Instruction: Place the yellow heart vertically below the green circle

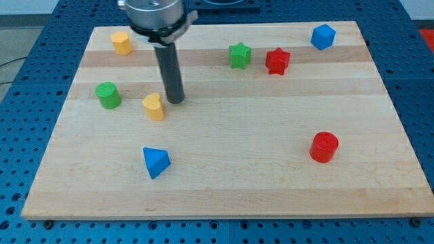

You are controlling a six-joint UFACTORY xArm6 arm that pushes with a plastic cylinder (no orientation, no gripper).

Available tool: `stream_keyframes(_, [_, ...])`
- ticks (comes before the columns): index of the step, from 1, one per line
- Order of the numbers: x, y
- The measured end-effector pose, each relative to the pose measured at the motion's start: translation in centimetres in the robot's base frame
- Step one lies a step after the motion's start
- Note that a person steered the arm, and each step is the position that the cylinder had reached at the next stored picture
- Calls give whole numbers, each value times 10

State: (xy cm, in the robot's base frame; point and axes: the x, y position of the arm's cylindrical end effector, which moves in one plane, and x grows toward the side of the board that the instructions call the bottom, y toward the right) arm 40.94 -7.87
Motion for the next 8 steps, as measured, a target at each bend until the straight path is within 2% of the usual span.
stream_keyframes(1, [24, -15])
stream_keyframes(3, [2, -63])
stream_keyframes(4, [4, -103])
stream_keyframes(6, [98, -165])
stream_keyframes(7, [109, -128])
stream_keyframes(8, [83, -123])
